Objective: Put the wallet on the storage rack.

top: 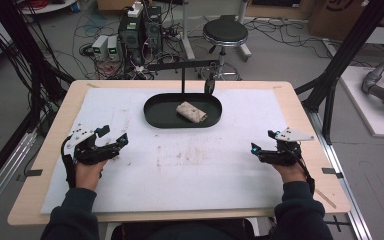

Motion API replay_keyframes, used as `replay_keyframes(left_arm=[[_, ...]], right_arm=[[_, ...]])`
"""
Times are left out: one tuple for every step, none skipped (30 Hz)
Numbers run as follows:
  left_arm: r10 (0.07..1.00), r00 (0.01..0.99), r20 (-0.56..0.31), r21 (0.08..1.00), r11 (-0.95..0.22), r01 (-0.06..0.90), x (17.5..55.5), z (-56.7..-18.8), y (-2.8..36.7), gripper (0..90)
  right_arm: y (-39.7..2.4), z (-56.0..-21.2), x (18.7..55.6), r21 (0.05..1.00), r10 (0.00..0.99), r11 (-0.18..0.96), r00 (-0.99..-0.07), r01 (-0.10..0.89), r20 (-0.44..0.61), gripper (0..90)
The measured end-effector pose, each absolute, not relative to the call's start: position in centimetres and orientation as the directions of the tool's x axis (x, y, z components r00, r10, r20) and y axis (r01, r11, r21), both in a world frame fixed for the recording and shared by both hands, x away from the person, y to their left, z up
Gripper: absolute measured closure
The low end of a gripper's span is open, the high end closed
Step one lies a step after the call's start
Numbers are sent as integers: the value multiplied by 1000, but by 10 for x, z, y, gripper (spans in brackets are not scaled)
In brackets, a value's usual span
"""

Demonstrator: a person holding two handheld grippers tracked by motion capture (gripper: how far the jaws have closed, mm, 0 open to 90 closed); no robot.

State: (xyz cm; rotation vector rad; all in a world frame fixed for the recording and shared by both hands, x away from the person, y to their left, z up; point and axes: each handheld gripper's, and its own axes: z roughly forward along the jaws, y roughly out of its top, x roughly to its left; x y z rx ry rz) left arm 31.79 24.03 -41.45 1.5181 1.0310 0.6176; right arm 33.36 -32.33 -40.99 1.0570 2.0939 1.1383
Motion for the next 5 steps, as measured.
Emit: replay_keyframes(left_arm=[[864, 478, -157, 963, 26, 269, 318, -415, 241, 197], [865, 476, -157, 963, 26, 269, 318, -415, 241, 197], [866, 476, -157, 963, 26, 270, 318, -415, 241, 197], [866, 474, -156, 963, 27, 269, 318, -415, 241, 197], [866, 474, -156, 963, 27, 269, 318, -415, 241, 197]], right_arm=[[-323, -410, 334, 859, 828, 340, -555, 383, -80, 195], [-323, -410, 334, 859, 828, 341, -555, 383, -81, 195], [-324, -410, 334, 859, 827, 343, -556, 381, -83, 195], [-324, -410, 334, 859, 827, 344, -556, 380, -85, 195], [-324, -410, 334, 859, 827, 344, -555, 379, -86, 195]])
